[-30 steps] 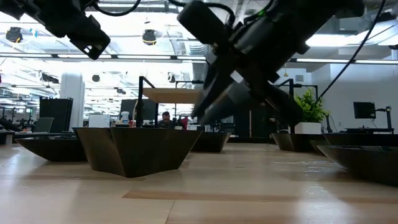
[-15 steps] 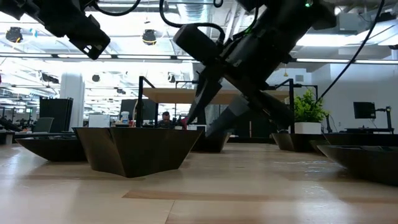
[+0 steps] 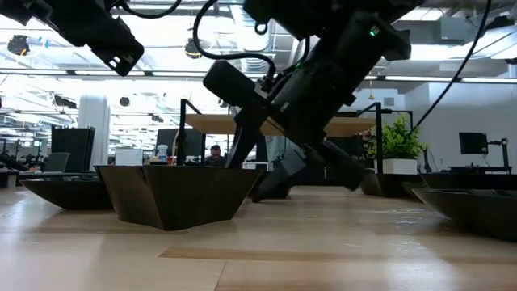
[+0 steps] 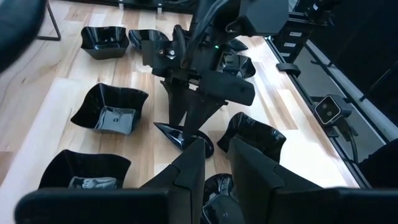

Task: Pick & Place Mini shaped plates
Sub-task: Stack the black drop shaped plate on top of the black drop shaped plate on the shelf

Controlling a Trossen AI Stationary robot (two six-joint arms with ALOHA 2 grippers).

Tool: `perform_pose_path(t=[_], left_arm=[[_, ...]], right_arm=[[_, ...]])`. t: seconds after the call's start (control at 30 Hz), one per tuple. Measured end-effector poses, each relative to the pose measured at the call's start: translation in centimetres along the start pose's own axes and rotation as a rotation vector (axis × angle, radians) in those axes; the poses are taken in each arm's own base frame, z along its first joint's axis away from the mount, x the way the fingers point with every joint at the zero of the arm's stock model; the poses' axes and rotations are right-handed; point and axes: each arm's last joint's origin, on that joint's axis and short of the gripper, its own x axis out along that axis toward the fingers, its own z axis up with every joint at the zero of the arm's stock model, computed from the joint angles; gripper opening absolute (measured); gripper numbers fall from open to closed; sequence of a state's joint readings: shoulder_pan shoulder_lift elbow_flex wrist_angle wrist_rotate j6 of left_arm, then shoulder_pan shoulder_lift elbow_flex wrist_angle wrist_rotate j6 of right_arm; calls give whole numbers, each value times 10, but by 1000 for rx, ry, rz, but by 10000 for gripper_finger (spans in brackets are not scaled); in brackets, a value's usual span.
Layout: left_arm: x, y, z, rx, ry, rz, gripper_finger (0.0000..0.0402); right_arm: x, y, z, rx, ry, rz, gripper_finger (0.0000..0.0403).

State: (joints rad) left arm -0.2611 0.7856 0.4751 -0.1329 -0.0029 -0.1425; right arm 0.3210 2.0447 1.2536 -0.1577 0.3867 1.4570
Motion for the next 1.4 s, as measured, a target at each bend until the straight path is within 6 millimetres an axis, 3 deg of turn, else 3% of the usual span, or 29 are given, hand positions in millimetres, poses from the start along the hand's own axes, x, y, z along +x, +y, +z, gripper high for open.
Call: perform_pose_path(t=[0.53, 1.03, 1.4], left_arm=[[0, 0, 0, 0, -2, 0, 76], [0, 0, 0, 5, 0, 0, 76], [0, 0, 0, 7, 0, 0, 76]], right_arm=[[-2, -1, -1, 21, 31, -16, 78], [-13, 14, 2, -33, 45, -83, 6], [-35, 34, 17, -142, 33, -210, 2]])
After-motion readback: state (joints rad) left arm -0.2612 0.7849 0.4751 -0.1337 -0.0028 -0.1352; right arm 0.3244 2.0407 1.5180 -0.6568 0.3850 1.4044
